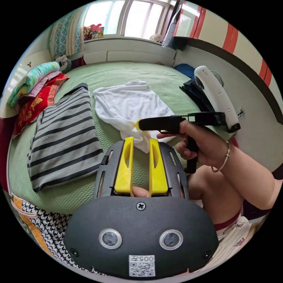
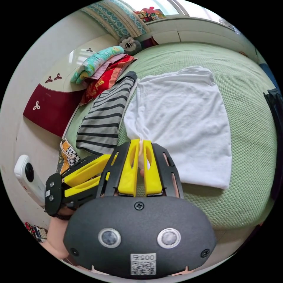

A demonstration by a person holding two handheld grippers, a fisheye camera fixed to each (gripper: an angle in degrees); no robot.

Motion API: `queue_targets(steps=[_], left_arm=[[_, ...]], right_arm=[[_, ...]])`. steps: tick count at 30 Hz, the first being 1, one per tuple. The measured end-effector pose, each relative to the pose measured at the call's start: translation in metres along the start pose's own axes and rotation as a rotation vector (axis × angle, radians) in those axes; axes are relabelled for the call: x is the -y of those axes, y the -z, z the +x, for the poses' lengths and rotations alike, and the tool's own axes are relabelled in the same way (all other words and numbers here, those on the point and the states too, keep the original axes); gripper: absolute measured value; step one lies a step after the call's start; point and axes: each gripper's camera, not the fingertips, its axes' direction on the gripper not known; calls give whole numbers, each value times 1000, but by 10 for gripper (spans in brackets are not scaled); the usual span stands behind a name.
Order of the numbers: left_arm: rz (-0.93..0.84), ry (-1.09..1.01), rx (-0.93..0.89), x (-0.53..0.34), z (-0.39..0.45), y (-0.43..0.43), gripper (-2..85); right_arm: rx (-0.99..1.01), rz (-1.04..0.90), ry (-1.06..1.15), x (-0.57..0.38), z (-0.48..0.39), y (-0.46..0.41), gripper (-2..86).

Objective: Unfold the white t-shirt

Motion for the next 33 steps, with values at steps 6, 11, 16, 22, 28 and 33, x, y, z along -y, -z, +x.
queue_targets(steps=[6,11,16,22,28,33], left_arm=[[-72,12,13,11,-2,-17,89],[-151,35,39,19,-2,-33,72],[-168,85,81,24,-2,-36,36],[-154,100,98,28,4,-34,32],[-168,101,102,33,8,-39,32],[-168,86,97,37,14,-42,30]], right_arm=[[28,-11,24,-4,-3,-2,10],[50,7,43,-9,-5,4,18],[44,59,57,-15,-7,18,35],[41,66,126,-20,-7,31,71],[-93,-15,419,-34,-32,32,101],[-131,-38,473,-39,-34,27,105]])
